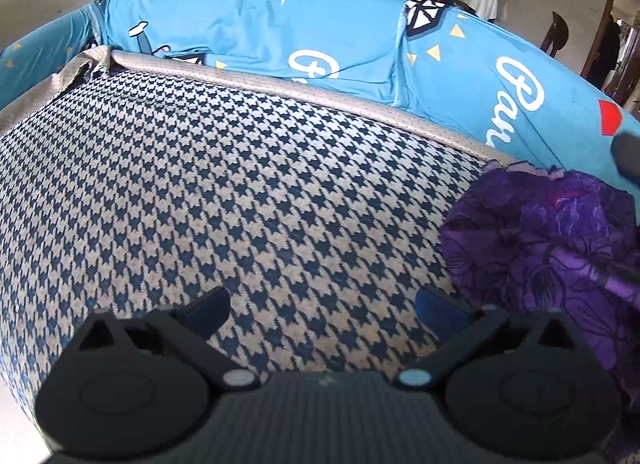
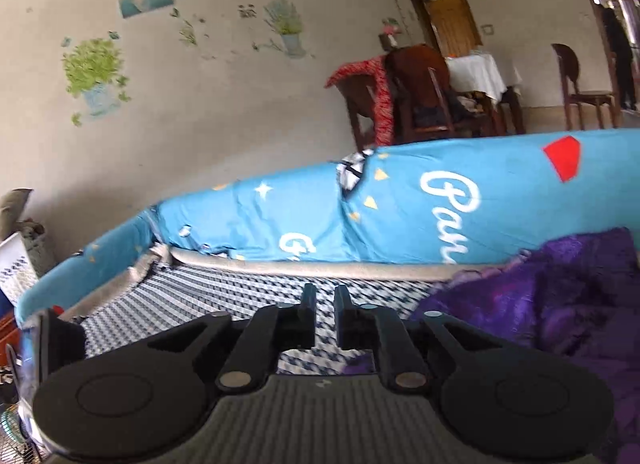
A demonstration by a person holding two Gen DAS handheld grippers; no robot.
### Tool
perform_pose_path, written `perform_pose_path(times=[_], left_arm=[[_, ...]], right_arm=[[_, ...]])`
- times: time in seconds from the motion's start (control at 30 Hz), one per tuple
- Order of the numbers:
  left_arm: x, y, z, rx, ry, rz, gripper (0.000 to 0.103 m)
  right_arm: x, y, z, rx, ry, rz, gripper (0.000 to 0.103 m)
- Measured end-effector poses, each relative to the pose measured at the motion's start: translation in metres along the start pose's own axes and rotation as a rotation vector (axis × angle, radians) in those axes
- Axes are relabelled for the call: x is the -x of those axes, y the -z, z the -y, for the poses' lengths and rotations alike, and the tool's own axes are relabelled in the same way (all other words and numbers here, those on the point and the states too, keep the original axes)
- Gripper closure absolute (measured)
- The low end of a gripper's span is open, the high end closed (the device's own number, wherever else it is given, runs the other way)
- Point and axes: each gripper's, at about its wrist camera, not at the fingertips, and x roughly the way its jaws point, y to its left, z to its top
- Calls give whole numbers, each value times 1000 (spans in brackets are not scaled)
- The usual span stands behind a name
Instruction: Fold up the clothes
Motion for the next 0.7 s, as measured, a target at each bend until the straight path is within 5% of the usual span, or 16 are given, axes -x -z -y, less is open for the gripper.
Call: perform_pose_path(times=[0.53,0.7], left_arm=[[6,7,45,-74,145,3,0],[5,11,62,-89,209,-11,0]], right_arm=[[67,1,90,-19,235,-53,34],[85,11,119,-67,256,-95,31]])
